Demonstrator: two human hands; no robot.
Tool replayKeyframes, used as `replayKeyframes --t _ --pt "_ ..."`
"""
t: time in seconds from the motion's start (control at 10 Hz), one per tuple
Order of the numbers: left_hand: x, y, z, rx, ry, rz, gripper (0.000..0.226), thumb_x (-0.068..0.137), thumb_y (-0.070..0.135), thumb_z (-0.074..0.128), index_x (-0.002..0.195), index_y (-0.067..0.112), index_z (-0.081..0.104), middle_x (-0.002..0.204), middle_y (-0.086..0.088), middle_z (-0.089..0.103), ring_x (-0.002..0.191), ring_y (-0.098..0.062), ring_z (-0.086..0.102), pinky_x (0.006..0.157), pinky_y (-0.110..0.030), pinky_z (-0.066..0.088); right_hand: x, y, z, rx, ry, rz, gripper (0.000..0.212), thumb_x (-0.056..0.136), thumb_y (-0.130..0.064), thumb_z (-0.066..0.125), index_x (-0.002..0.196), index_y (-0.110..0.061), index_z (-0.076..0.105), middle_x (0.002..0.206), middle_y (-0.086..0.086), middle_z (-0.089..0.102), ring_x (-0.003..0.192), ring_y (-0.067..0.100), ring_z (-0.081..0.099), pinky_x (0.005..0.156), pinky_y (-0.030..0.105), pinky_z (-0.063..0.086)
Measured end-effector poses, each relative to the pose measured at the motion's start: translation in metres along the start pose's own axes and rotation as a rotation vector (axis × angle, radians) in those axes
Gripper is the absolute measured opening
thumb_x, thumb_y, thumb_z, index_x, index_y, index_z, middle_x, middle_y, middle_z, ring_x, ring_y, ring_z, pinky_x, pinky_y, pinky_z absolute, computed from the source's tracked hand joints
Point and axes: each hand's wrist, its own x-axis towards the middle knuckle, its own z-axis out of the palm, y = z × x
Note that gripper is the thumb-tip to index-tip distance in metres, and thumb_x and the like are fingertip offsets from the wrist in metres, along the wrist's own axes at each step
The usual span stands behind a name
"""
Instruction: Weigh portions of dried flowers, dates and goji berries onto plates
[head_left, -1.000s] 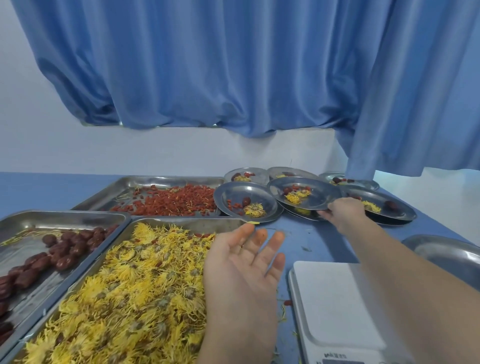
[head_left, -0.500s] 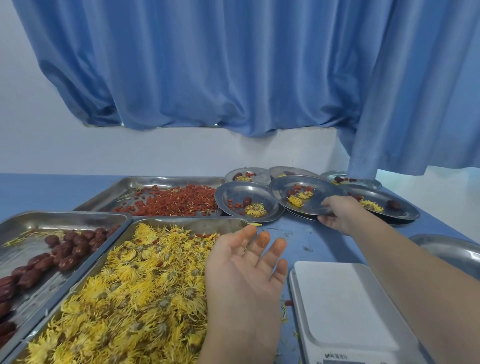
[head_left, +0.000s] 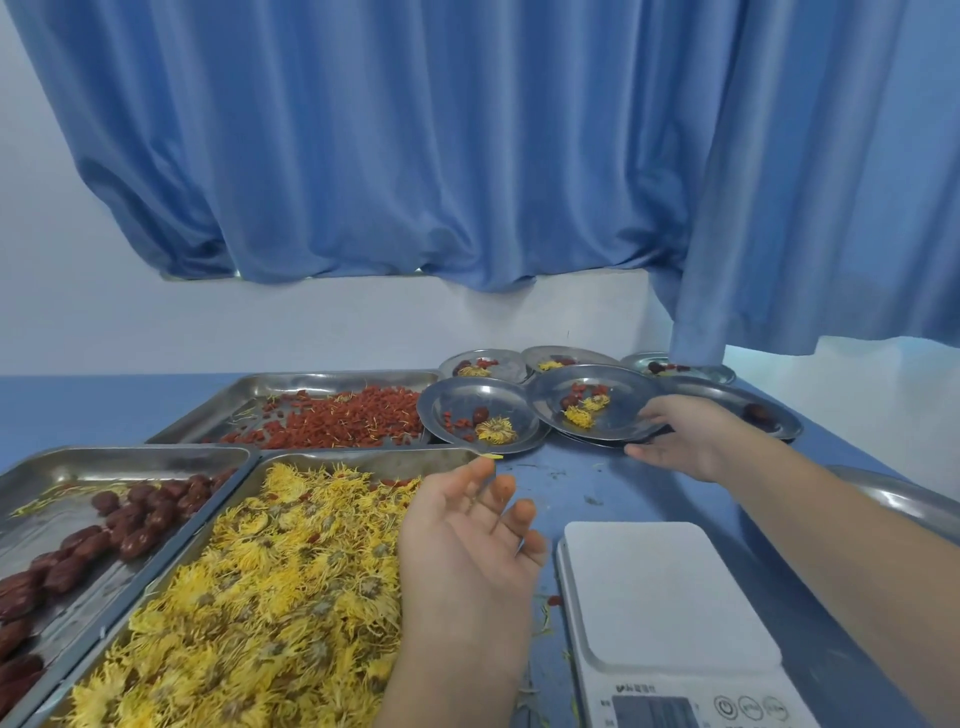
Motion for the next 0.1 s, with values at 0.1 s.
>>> replayKeyframes --t 0.1 --pt "-0.0006 -0.0004 -0.0008 0.000 0.007 0.042 0.026 0.060 0.025 0.060 0.083 0.014 0.063 0.067 -0.002 0.059 0.053 -0.017 0.053 0.058 -0.030 0.037 -0.0211 -0.0002 -0.0063 0.019 -0.060 -0.008 0.044 0.092 -0.009 0.056 0.133 0.000 0.044 0.126 0.021 0.048 0.089 0.035 0.062 0.065 0.035 0.056"
